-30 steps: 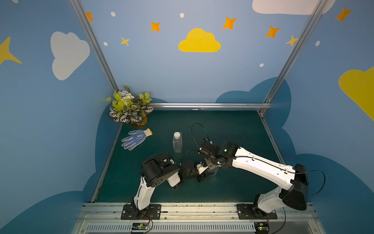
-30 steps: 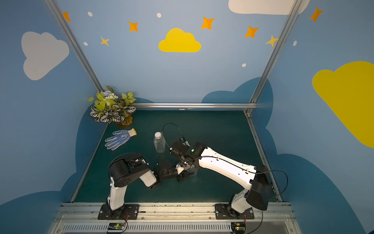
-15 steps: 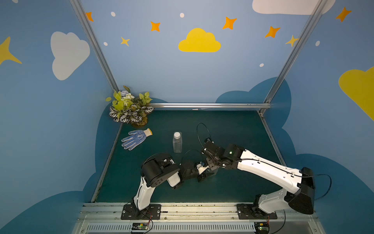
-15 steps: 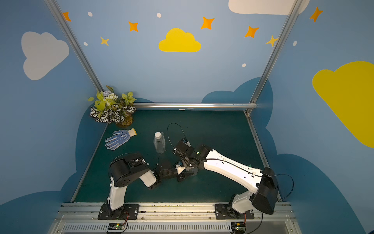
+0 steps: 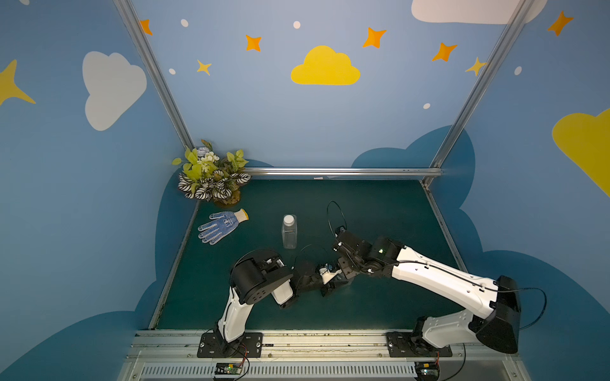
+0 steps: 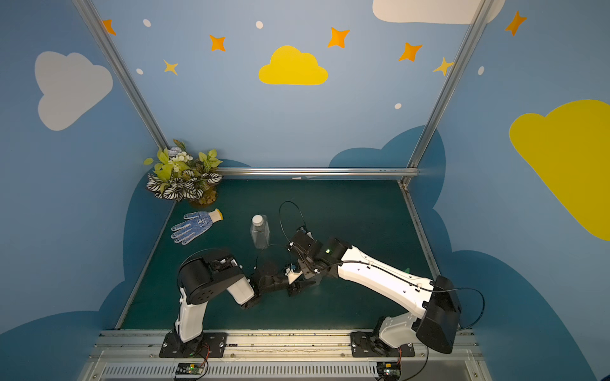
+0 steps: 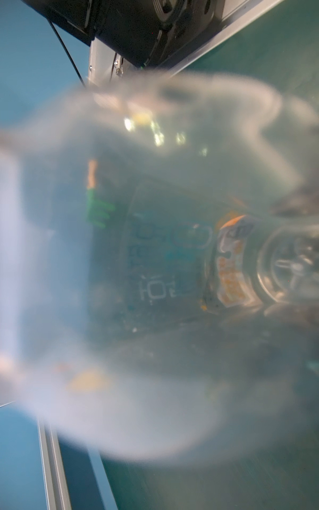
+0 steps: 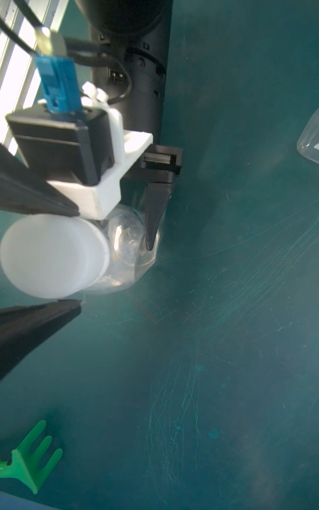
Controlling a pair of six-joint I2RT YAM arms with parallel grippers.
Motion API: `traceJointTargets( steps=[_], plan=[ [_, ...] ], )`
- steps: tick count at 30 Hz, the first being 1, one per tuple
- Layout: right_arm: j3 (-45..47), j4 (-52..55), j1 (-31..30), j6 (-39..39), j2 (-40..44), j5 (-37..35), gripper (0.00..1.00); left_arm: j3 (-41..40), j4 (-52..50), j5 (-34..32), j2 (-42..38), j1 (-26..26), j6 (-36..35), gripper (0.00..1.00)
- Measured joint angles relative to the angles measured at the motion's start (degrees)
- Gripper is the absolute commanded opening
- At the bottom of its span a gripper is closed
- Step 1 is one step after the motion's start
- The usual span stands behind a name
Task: Screw on the bottle caps
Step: Screw the bottle cap onto the plastic bottle.
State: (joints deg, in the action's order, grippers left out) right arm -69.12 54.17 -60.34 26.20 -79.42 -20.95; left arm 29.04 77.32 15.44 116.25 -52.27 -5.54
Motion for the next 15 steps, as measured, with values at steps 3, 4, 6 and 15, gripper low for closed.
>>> traceJointTargets(
  steps=[3, 4, 6, 15],
  plan=[
    [0.52, -0.39, -0.02, -1.03, 0.72, 0.22, 0.59, -0.02, 0.09, 0.48, 0.0, 0.13, -0.37, 0.5],
    [0.66, -0.46, 0.0, -1.49, 0.9, 0.26, 0.6, -0.02, 0.11, 0.66, 0.0, 0.15, -0.48, 0.5],
    [0.87, -0.63, 0.02, -2.71, 1.33, 0.5, 0.61, -0.02, 0.11, 0.96, 0.0, 0.17, -0.68, 0.5],
    [1.07, -1.29, 1.44, -10.95, 2.97, 4.68, 0.66, -0.02, -0.15, 3.26, 0.0, 1.14, -0.63, 0.5]
  ],
)
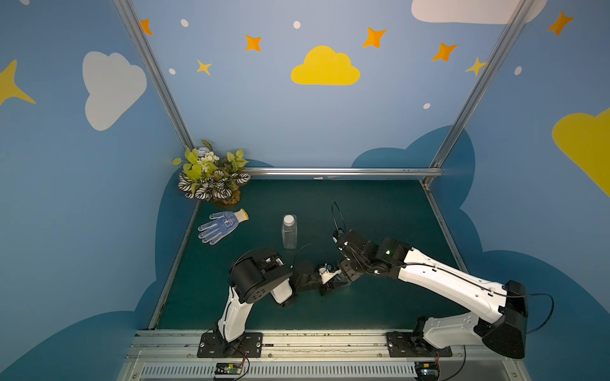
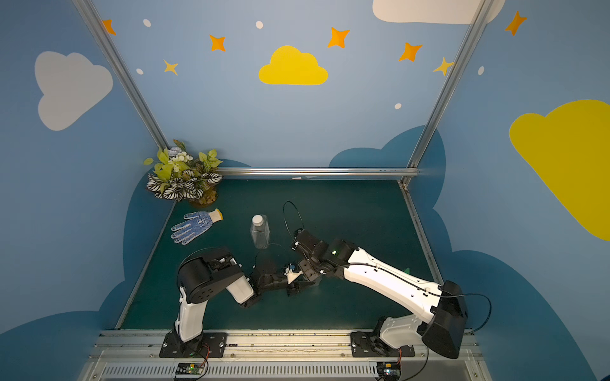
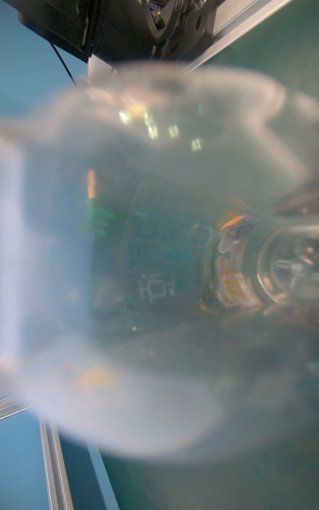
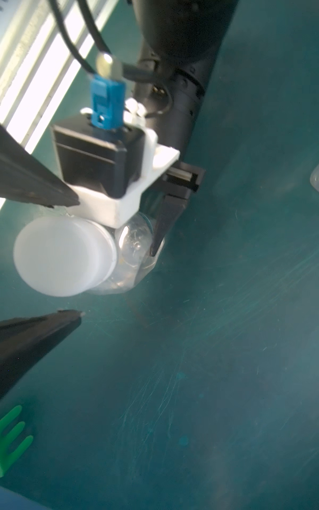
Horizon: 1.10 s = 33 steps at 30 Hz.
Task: Screw on the bottle caps
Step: Screw the bottle cap onto the plastic bottle.
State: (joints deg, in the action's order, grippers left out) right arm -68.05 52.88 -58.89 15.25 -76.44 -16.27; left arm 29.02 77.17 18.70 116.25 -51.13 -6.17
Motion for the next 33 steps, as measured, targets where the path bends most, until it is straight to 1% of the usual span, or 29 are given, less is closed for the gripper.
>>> traceJointTargets(
  steps=[5, 10, 13, 16, 20, 24, 27, 30, 33],
  plan=[
    [1.31, -1.62, 2.19, -5.11, 2.69, 4.59, 0.67, 0.02, -0.07, 1.81, 0.0, 0.87, 0.44, 0.5],
    [4.46, -4.59, 5.68, -9.97, 7.82, 10.08, 0.67, 0.02, -0.07, 3.58, 0.0, 1.6, 1.18, 0.49],
    [6.56, -6.49, 7.26, -12.13, 10.78, 12.63, 0.66, 0.04, -0.11, 4.52, 0.0, 1.95, 1.55, 0.49],
    [7.21, -7.98, 8.07, -13.03, 11.93, 14.01, 0.65, 0.11, -0.37, 5.29, 0.0, 2.14, 1.68, 0.49],
    [6.54, -7.39, 9.44, -13.7, 11.8, 15.26, 0.62, 0.13, -0.85, 6.01, 0.0, 2.29, 1.7, 0.5],
    [1.97, -3.72, 10.6, -14.25, 9.07, 15.82, 0.6, 0.13, -0.92, 6.34, 0.0, 2.29, 1.68, 0.49],
    [-0.59, -1.84, 10.67, -14.34, 7.19, 16.5, 0.59, 0.13, -0.98, 6.43, 0.0, 2.29, 1.68, 0.49],
    [-1.14, -1.05, 10.67, -15.02, 6.47, 17.16, 0.59, 0.17, -1.05, 6.51, 0.0, 2.29, 1.68, 0.49],
    [-1.14, -0.98, 10.67, -15.78, 6.27, 17.7, 0.62, 0.26, -1.2, 6.75, 0.0, 2.34, 1.68, 0.49]
  ],
)
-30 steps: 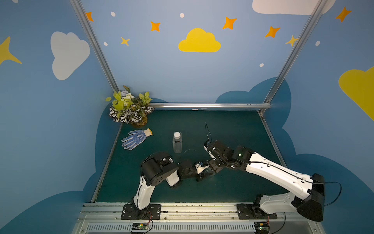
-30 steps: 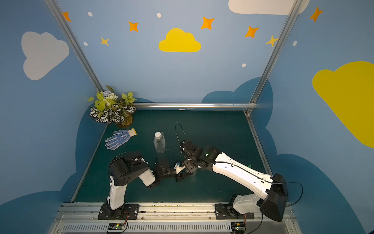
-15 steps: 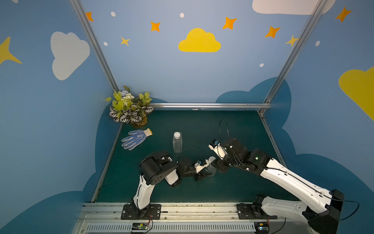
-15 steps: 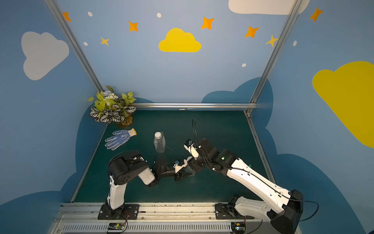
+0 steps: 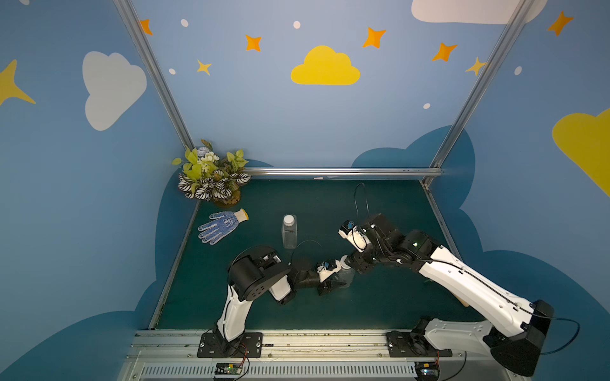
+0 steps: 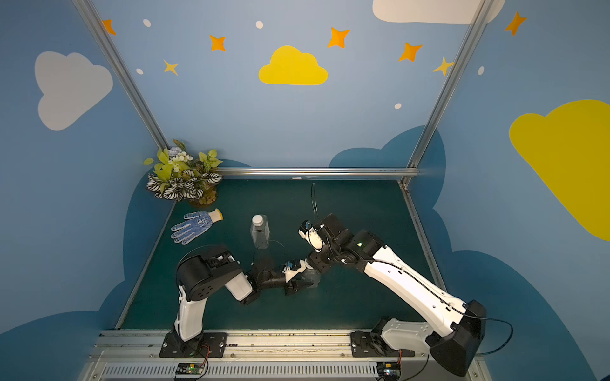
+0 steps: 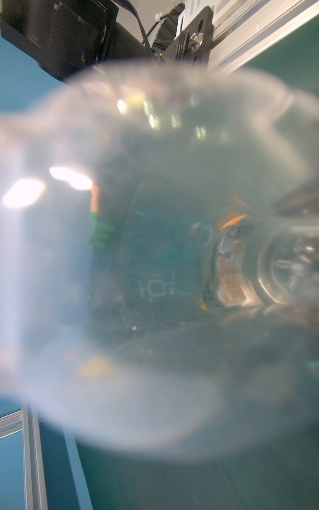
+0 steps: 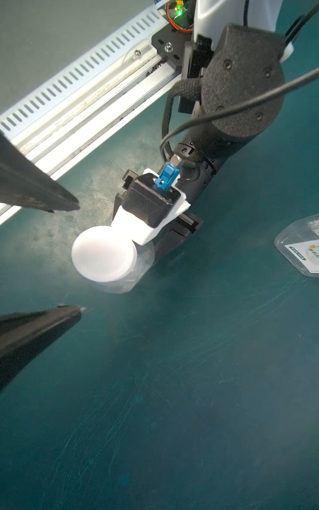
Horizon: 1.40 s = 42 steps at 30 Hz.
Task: Screw on the bottle caps
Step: Screw the bottle cap onto the plastic bottle.
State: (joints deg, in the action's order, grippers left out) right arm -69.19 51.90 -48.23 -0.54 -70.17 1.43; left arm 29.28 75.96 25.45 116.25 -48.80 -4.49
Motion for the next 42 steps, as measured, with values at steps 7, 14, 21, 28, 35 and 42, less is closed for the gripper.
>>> traceJointTargets(
  steps=[7, 14, 21, 28, 35, 42],
  plan=[
    [1.73, -3.89, 0.39, -2.14, 0.04, 2.51, 0.62, 0.24, -0.35, 0.37, 0.0, 0.04, 0.0, 0.49],
    [4.63, -8.48, 1.53, -3.21, -0.24, 5.31, 0.62, 0.68, -0.94, 0.79, 0.0, 0.04, 0.02, 0.49],
    [4.83, -11.87, 2.27, -3.37, -1.53, 7.58, 0.62, 0.72, -1.05, 1.09, 0.0, 0.04, 0.0, 0.49],
    [4.83, -12.2, 2.38, -3.41, -4.66, 9.01, 0.62, 0.72, -1.07, 1.09, 0.0, 0.04, 0.0, 0.49],
    [4.11, -11.3, 2.82, -3.61, -5.81, 11.15, 0.61, 0.76, -1.25, 1.38, 0.0, 0.15, -0.2, 0.49],
    [4.15, -10.88, 2.82, -3.28, -5.57, 11.34, 0.61, 0.81, -1.29, 1.38, 0.0, 0.15, -0.24, 0.49]
  ],
)
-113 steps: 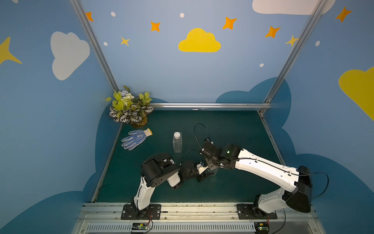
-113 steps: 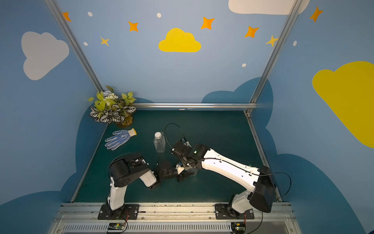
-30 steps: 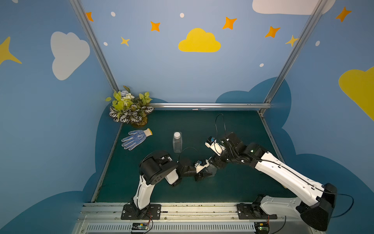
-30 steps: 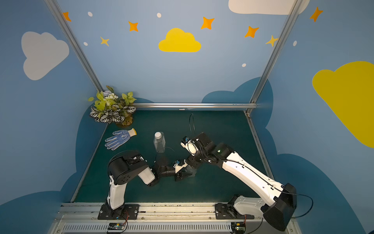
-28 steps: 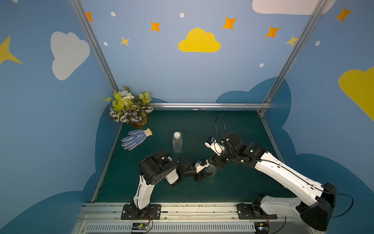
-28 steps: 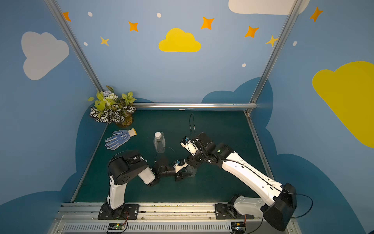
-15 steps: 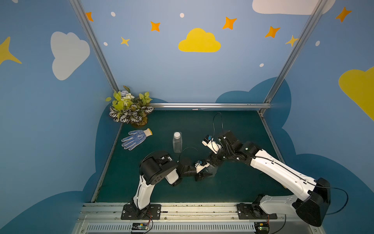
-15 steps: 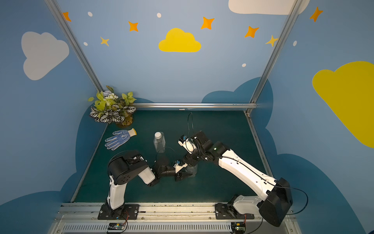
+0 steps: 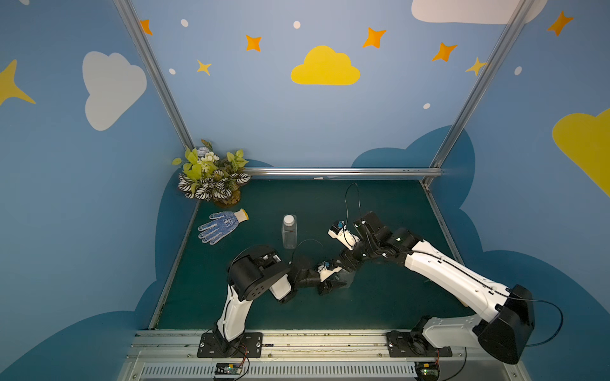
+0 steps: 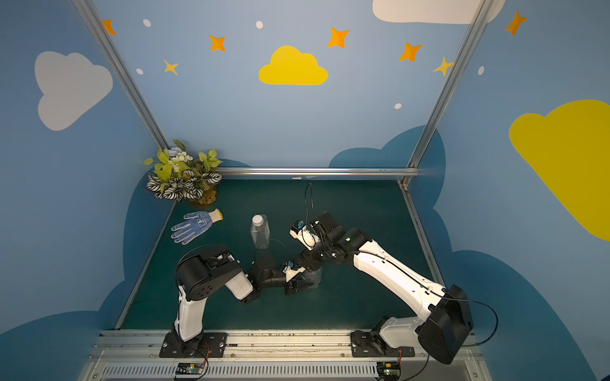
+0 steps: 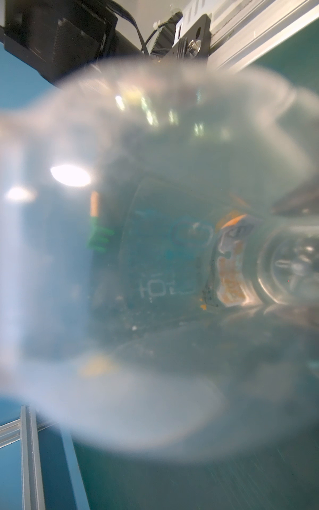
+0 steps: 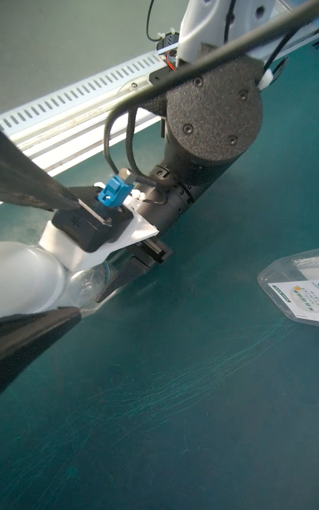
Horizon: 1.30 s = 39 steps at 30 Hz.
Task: Screw on the bottle caps
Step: Screw the bottle cap onto the plastic bottle.
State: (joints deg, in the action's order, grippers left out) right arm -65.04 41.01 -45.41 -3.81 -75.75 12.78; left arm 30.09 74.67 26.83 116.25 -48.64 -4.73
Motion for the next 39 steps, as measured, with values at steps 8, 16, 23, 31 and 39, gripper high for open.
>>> traceJointTargets(
  steps=[8, 16, 23, 31, 39],
  plan=[
    [0.81, 0.52, -0.07, 0.59, 1.6, 0.24, 0.61, 0.57, -0.76, -0.09, 0.0, 0.0, 0.0, 0.49],
    [1.27, 1.33, -0.09, 1.51, 3.19, -0.22, 0.6, 0.57, -0.81, -0.15, 0.0, 0.0, -0.04, 0.49],
    [1.66, 1.77, -0.09, 2.14, 3.54, -1.46, 0.6, 0.57, -0.85, -0.26, 0.0, 0.0, -0.39, 0.49],
    [2.14, 2.99, -0.22, 2.69, 4.33, -3.08, 0.6, 0.57, -0.94, -0.26, 0.0, 0.0, -0.68, 0.49],
    [2.29, 3.82, -0.96, 3.48, 4.7, -4.83, 0.59, 0.57, -0.96, -0.31, 0.0, -0.04, -1.07, 0.49]
  ],
)
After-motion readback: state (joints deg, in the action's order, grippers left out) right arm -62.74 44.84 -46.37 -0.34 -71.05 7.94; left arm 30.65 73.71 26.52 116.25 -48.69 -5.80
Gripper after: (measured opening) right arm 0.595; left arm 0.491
